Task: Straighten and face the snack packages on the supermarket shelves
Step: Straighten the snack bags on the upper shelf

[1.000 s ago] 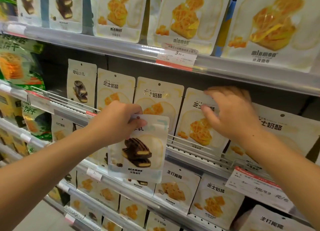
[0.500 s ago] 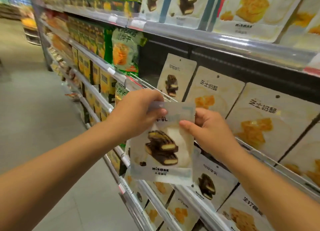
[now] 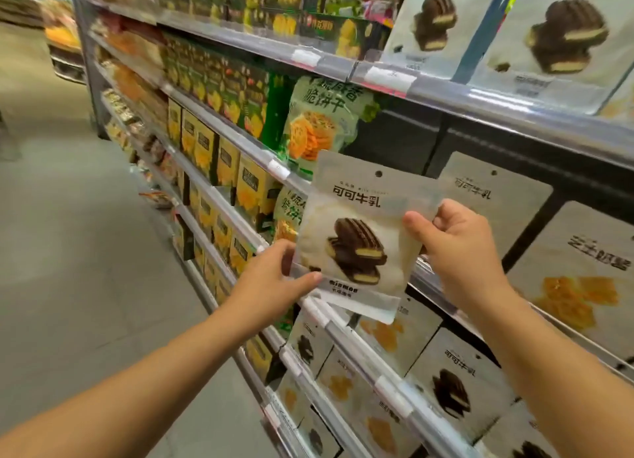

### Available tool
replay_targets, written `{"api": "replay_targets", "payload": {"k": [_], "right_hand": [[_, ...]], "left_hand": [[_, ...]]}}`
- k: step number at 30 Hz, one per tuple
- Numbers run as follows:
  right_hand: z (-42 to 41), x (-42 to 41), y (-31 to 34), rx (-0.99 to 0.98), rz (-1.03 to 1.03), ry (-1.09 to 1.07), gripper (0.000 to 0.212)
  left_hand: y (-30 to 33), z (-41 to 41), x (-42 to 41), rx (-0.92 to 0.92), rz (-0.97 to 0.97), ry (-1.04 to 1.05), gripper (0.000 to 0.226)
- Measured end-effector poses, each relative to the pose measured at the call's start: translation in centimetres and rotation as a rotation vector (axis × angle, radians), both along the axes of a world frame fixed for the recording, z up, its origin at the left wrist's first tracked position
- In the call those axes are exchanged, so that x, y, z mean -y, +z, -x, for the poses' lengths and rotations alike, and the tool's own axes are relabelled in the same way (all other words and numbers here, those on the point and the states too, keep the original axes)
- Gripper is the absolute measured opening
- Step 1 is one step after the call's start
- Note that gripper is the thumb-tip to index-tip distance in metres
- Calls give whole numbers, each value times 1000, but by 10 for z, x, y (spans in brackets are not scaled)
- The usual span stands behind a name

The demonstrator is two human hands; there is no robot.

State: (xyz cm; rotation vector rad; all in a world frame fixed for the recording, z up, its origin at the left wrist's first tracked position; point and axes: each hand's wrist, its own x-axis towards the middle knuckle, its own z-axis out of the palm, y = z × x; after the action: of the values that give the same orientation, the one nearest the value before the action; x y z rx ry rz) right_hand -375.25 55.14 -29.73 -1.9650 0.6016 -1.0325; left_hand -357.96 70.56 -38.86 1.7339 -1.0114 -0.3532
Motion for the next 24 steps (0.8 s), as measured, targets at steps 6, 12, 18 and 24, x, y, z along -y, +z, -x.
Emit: {"api": "replay_targets", "payload": {"k": [6, 12, 18, 24], "right_hand": [[-38, 31, 19, 65, -1, 16, 17], [-68, 83, 46, 113, 217, -12, 18], [-91, 117, 53, 139, 439, -76, 20], [-89, 134, 58, -77, 548, -161, 20]], "left_hand": [[29, -52, 58, 54, 38, -69, 22], [61, -104, 135, 150, 136, -101, 28], [75, -139, 197, 200, 238, -136, 29], [65, -145, 253, 221, 260, -228, 32]]}}
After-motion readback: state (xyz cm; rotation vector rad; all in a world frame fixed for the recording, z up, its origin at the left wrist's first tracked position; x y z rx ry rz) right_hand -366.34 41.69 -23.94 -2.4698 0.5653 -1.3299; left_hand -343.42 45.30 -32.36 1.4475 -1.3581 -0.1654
